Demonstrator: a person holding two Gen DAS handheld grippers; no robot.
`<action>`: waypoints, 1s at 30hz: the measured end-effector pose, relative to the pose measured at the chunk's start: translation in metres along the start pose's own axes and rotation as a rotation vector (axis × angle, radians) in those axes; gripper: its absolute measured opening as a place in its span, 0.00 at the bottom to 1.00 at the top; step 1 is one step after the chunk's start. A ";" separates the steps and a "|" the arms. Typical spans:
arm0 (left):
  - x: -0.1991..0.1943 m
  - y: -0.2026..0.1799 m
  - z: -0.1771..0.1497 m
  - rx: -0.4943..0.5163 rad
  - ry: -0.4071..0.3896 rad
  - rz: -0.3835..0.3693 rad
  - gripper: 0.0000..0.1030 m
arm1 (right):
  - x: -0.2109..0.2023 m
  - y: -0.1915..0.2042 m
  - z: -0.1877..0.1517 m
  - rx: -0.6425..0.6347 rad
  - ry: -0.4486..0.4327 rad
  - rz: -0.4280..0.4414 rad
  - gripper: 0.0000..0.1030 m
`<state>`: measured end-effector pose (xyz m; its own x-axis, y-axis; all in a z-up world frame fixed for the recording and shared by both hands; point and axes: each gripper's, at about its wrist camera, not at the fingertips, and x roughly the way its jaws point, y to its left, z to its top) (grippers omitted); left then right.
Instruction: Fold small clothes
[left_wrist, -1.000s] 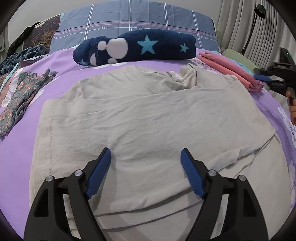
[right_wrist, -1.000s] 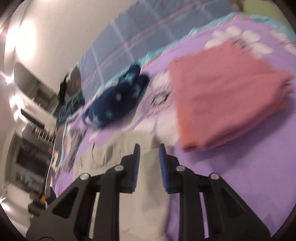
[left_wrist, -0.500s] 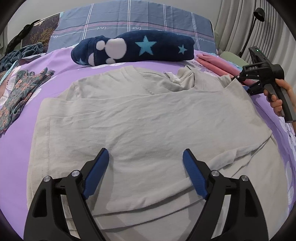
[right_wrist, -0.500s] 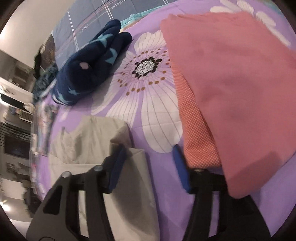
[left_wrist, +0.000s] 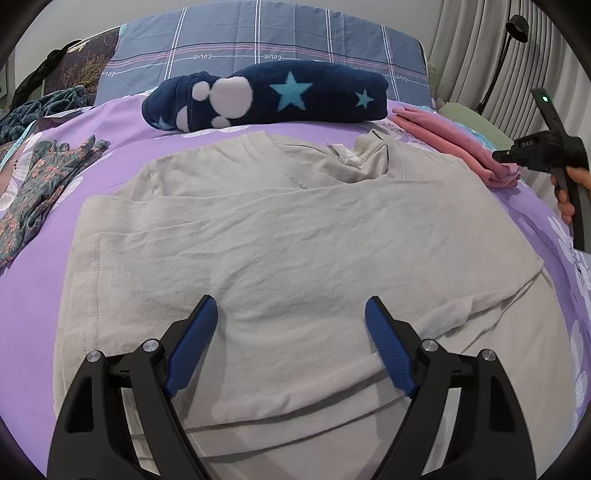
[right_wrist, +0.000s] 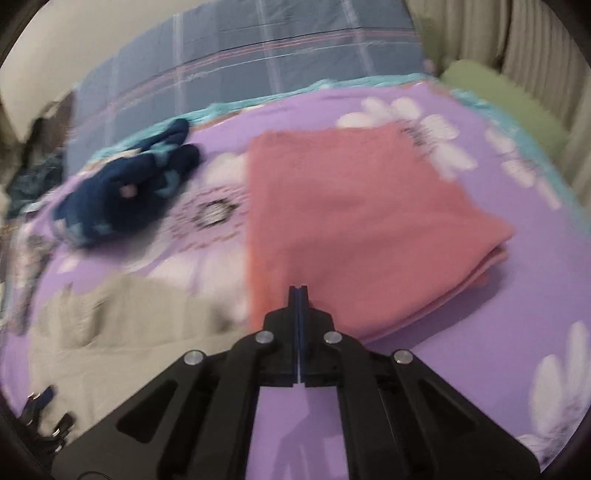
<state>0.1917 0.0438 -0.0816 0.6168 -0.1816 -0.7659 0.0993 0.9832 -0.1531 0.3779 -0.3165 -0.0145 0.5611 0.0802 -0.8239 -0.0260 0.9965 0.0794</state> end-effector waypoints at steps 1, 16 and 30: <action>0.000 0.000 0.000 0.001 0.000 0.001 0.80 | -0.001 0.009 -0.005 -0.029 0.002 0.031 0.00; -0.014 0.000 0.001 -0.010 -0.045 0.051 0.80 | -0.019 0.073 -0.110 -0.221 -0.053 -0.138 0.10; -0.081 0.002 -0.032 0.009 -0.083 0.102 0.80 | -0.089 0.060 -0.202 -0.297 -0.107 -0.094 0.58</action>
<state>0.1170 0.0595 -0.0394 0.6865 -0.0791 -0.7228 0.0399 0.9967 -0.0712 0.1593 -0.2596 -0.0498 0.6559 0.0000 -0.7548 -0.2007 0.9640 -0.1744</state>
